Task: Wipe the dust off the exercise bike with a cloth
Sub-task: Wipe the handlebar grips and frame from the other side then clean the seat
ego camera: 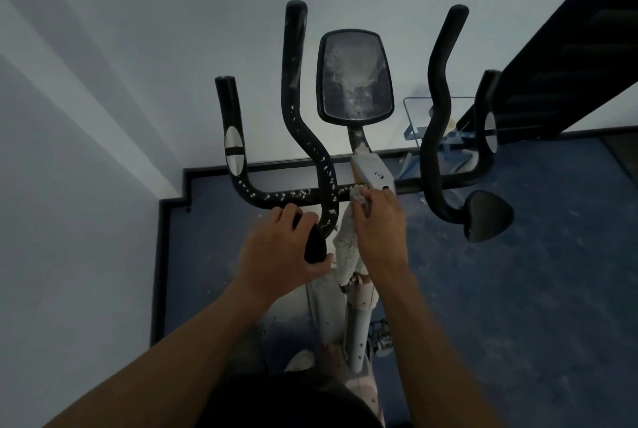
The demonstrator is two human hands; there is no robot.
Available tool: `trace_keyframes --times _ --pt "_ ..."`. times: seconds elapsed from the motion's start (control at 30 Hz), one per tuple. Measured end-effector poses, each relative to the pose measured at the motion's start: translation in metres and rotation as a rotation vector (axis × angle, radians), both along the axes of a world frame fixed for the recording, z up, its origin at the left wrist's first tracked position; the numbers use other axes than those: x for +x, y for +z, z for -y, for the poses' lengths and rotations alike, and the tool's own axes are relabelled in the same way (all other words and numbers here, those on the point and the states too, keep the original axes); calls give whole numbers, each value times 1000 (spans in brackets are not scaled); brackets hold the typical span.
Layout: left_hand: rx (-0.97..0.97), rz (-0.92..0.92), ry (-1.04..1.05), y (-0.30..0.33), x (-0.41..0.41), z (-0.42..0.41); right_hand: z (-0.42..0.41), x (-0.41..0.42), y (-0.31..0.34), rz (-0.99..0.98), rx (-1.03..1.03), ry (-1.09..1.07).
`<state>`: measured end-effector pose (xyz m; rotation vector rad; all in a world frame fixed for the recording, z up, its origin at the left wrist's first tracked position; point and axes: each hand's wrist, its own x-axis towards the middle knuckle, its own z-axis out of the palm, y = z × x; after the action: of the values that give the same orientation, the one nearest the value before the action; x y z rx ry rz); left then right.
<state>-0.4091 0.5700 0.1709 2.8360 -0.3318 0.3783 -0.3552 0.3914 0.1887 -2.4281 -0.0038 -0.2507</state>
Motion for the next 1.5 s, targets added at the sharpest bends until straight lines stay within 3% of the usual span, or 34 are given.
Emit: trace_keyframes --times 0.4,0.6,0.7,0.87,1.3,1.5 --pt "-13 -6 5 1 1 1 -5 7 8 3 28 -98" --pt "-20 33 -9 1 -1 -1 -5 10 12 -120 -191 28" --pt "-27 41 -8 1 -1 -1 0 15 21 -68 -126 -4" --pt "-14 20 -6 0 -1 0 -8 25 22 -143 -221 113" --pt "-37 -4 -7 -2 0 -2 -9 32 27 -152 -297 57" --pt "-36 5 -10 0 0 -1 -7 37 30 -192 -408 192"
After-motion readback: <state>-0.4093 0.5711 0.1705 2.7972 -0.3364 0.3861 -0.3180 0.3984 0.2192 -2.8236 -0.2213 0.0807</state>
